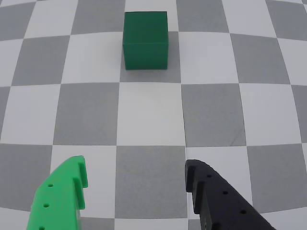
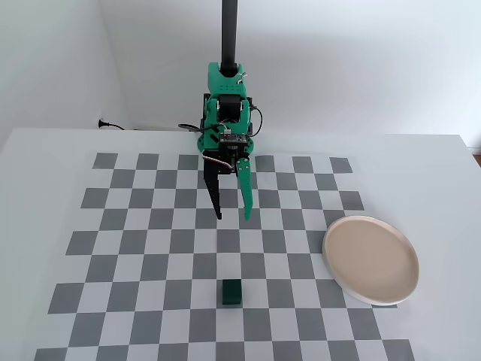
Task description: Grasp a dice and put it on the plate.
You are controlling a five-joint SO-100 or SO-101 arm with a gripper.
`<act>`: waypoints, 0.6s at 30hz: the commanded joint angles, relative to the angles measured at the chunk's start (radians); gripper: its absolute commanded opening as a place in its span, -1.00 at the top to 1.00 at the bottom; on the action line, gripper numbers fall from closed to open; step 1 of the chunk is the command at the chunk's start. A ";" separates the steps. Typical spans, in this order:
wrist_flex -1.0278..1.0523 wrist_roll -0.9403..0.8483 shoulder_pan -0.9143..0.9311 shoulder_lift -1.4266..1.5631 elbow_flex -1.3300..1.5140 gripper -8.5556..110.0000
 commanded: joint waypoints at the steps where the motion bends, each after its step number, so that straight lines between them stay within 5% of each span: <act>1: -0.026 0.000 -0.014 0.008 -0.051 0.56; 18: -0.247 0.032 -0.002 -0.440 -0.259 0.55</act>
